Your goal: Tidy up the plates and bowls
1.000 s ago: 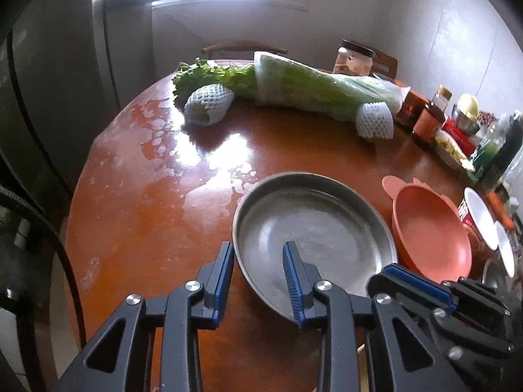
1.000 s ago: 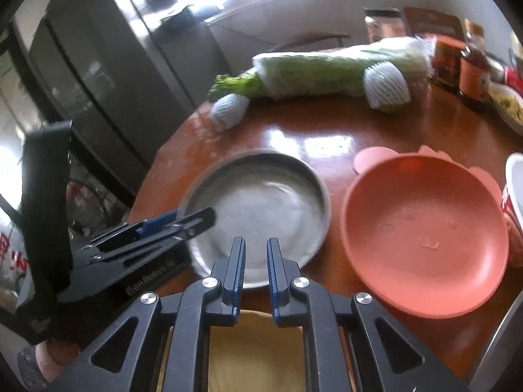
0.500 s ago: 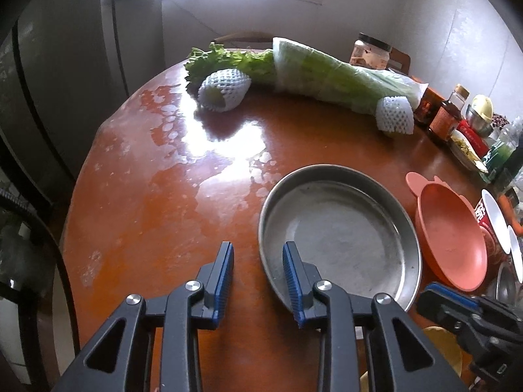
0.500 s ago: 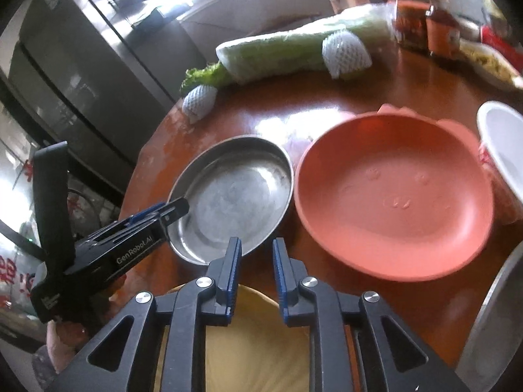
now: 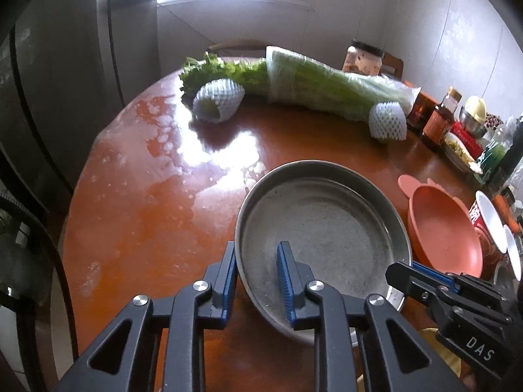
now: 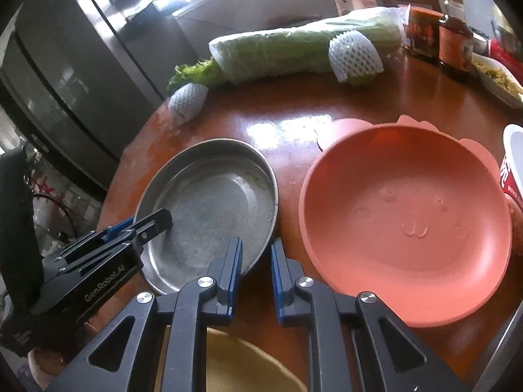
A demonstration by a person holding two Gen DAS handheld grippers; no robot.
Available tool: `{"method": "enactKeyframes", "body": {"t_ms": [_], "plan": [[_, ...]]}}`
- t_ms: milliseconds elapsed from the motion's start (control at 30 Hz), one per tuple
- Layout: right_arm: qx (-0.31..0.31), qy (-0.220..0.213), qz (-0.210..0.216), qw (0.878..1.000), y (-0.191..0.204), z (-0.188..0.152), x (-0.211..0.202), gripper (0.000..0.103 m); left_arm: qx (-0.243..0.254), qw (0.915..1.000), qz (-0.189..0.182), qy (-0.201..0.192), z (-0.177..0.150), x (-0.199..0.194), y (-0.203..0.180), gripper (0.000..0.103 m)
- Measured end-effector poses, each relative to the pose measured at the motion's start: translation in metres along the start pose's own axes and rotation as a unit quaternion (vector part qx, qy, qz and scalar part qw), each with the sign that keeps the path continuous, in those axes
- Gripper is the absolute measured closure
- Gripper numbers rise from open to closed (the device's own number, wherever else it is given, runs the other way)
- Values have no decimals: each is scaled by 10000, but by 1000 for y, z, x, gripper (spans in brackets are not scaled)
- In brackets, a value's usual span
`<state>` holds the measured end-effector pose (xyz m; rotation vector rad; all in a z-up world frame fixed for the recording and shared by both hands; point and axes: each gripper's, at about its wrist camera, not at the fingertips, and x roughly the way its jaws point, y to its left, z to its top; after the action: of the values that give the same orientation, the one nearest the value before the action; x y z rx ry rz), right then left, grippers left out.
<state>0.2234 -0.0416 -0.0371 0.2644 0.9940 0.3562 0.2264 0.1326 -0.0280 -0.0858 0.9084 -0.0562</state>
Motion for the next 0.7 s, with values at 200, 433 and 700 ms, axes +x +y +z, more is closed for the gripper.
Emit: {"method": "enactKeyframes", "body": {"t_ms": [200,433,700], "plan": [[-63,-167,113,9998,6,-1,-16,86,8,9998,40,-191,2,-24,-1,78],[-213,-476,245,9983,17,-1,-45,86,2,9987,69,-515,-1,-62,-6,78],[-361,-655,324,9967,20,-17,-79,86,13,9981,17,-610,-17,-93,-14,78]]}}
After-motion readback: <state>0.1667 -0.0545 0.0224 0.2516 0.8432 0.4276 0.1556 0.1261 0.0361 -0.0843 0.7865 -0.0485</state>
